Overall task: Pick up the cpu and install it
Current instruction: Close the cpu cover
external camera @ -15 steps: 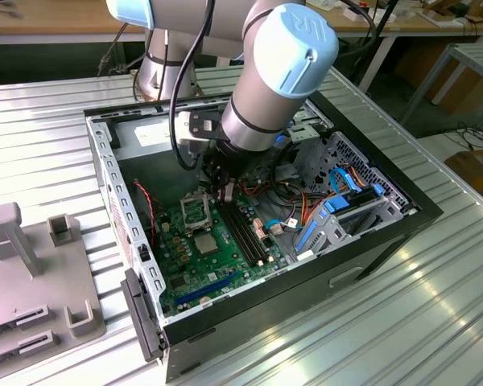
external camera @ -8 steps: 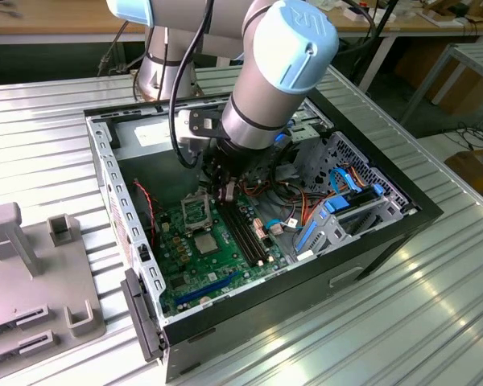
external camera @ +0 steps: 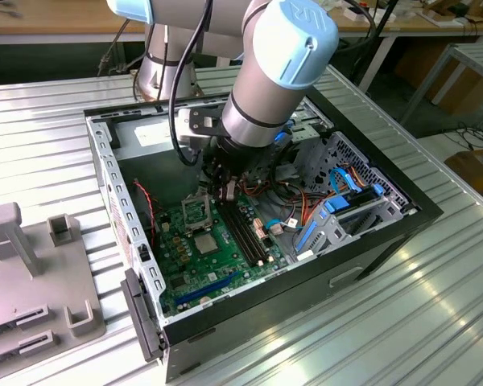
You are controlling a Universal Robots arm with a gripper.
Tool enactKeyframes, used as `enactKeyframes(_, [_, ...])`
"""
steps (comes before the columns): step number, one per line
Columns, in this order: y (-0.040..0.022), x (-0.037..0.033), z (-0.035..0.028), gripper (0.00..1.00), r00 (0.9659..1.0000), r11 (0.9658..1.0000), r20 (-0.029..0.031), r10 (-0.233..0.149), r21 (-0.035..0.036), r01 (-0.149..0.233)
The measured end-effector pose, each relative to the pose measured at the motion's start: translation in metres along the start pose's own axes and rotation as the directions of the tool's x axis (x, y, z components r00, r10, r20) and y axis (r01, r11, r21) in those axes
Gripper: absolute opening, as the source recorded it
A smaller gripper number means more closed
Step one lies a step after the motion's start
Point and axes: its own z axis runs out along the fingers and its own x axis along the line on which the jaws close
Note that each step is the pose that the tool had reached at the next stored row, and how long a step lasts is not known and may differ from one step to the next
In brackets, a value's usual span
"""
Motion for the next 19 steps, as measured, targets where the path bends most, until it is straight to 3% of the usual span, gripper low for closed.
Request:
enactKeyframes(10, [0.0004, -0.0007, -0.0038, 0.11, 0.9996, 0.9999, -0.0269, 0.0, 0.0102, 0.0])
enactKeyframes(13, [0.0006, -0.0009, -0.0051, 0.11, 0.9993, 0.9999, -0.0379, 0.0, 0.0144, 0.0])
enactKeyframes(16, [0.0014, -0.0007, -0.0057, 0.11, 0.999, 0.9999, -0.0443, -0.001, 0.0166, 0.002])
enactKeyframes(19, [0.0019, -0.0006, -0.006, 0.11, 0.9989, 0.9998, -0.0464, -0.004, 0.0168, 0.005])
